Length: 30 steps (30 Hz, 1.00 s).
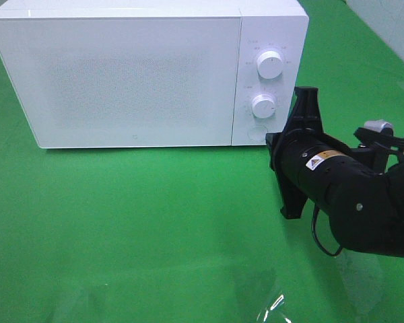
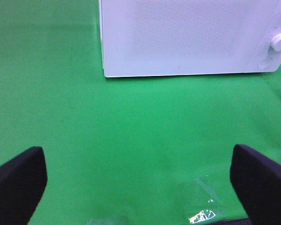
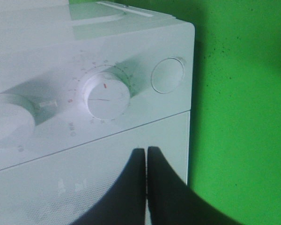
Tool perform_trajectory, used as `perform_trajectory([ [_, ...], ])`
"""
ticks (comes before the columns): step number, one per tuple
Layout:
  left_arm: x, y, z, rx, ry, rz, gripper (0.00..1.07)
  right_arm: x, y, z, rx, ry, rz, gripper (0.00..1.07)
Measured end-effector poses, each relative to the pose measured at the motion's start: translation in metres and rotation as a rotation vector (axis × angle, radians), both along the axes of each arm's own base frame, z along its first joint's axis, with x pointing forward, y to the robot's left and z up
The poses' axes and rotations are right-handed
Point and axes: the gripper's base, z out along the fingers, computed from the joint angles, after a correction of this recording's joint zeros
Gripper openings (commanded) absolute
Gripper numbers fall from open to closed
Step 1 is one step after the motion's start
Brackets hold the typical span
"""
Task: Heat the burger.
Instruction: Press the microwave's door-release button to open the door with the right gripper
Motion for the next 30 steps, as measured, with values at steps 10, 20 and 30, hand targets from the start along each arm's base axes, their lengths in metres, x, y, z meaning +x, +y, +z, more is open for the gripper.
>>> perform_trajectory([
  [10,0.000,0.000,0.000,0.000,0.000,0.000,0.99,0.025,0.010,-0.027,0.015,0.037,-0.019,0.00],
  [20,0.000,0.000,0.000,0.000,0.000,0.000,0.99,0.050,0.005,-0.034,0.017,0.026,-0.060,0.00],
  [30,0.000,0.000,0.000,0.000,0.000,0.000,0.99,0.075,0.007,-0.048,0.011,0.036,-0.068,0.00],
])
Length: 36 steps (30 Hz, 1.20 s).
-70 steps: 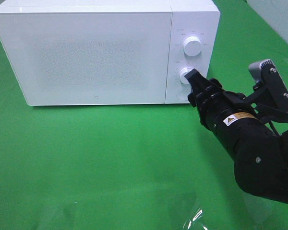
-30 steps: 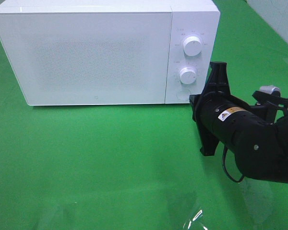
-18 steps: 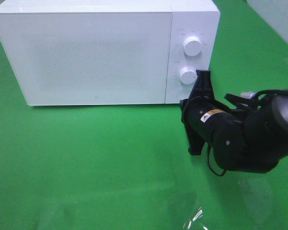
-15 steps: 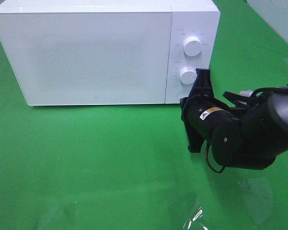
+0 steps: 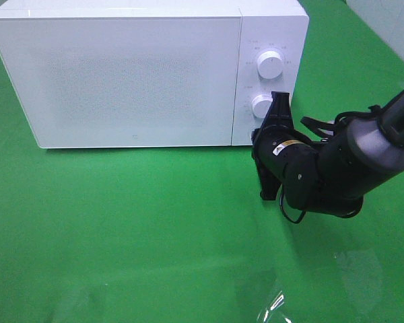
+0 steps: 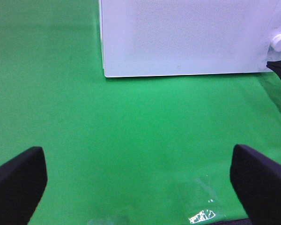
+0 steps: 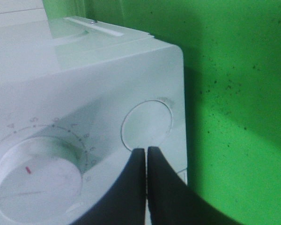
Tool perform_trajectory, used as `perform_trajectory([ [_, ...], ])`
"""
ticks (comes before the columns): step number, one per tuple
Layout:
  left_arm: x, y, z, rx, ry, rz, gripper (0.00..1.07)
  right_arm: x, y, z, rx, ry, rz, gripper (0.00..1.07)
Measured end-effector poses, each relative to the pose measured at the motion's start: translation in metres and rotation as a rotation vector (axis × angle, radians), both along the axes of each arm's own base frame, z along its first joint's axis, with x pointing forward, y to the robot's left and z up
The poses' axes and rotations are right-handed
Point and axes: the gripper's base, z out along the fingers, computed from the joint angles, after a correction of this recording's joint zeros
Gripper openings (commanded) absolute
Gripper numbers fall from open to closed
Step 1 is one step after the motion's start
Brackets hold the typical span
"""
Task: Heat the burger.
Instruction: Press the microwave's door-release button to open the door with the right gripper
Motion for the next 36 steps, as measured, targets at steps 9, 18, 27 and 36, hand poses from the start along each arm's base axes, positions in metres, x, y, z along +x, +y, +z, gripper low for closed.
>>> perform_trajectory([
  [9,0.000,0.000,0.000,0.000,0.000,0.000,0.99,0.012,0.001,-0.008,0.001,-0.001,-0.017,0.00],
  [18,0.000,0.000,0.000,0.000,0.000,0.000,0.99,0.020,-0.001,-0.013,-0.029,-0.003,-0.030,0.00],
  [27,0.000,0.000,0.000,0.000,0.000,0.000,0.99,0.023,-0.007,-0.015,-0.057,0.013,-0.026,0.00],
  [36,0.000,0.000,0.000,0.000,0.000,0.000,0.99,0.025,-0.007,-0.014,-0.005,-0.008,-0.056,0.00],
])
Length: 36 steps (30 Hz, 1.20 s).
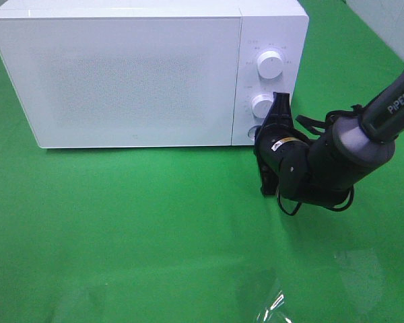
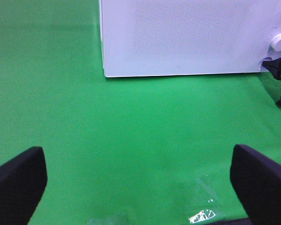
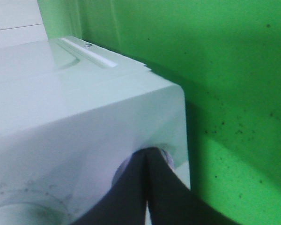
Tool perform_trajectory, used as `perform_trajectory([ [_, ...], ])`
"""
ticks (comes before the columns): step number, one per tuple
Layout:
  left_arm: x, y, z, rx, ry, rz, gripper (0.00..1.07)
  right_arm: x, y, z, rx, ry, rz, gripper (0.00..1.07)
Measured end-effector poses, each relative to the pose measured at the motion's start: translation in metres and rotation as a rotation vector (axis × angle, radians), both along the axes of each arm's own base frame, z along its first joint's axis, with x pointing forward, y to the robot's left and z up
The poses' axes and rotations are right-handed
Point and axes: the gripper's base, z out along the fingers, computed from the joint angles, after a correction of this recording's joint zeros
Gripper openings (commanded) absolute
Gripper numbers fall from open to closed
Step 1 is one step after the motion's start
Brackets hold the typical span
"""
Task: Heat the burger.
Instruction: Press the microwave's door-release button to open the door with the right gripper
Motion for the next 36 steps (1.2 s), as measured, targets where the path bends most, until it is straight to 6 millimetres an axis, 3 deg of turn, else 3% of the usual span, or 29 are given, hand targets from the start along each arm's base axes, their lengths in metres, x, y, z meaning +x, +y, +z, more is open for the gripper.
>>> perform_trajectory([
  [36,0.0000,0.0000,0.0000,0.000,0.000,0.000,0.99,0.0095,0.0080,0.0023,0.072,0.014,-0.073,0.00],
])
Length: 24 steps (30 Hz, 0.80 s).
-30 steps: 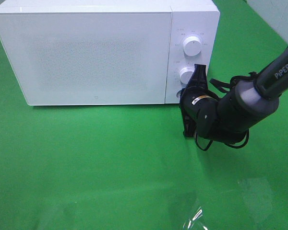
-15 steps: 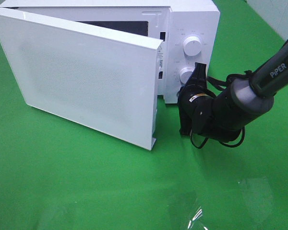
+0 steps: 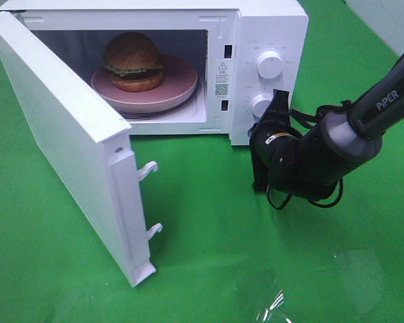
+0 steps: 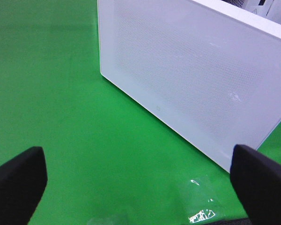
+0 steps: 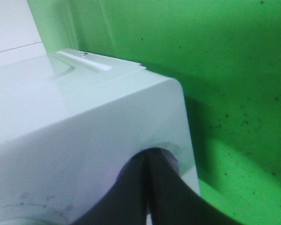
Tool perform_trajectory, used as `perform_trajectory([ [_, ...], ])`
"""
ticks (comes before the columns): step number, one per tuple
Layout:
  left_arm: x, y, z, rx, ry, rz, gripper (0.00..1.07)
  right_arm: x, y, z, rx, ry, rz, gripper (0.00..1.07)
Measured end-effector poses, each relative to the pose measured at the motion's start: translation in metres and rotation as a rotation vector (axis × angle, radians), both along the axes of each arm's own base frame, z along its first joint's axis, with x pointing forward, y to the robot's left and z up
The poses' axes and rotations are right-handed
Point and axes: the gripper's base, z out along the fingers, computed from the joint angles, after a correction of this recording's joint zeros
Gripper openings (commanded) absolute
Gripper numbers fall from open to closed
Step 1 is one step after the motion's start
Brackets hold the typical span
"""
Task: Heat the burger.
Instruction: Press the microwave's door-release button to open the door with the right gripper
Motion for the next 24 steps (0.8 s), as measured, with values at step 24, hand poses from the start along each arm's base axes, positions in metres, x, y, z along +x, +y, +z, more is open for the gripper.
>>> perform_trajectory([
  [24,0.000,0.000,0.000,0.000,0.000,0.000,0.99,-0.014,0.004,0.007,-0.029,-0.004,0.051,0.00],
])
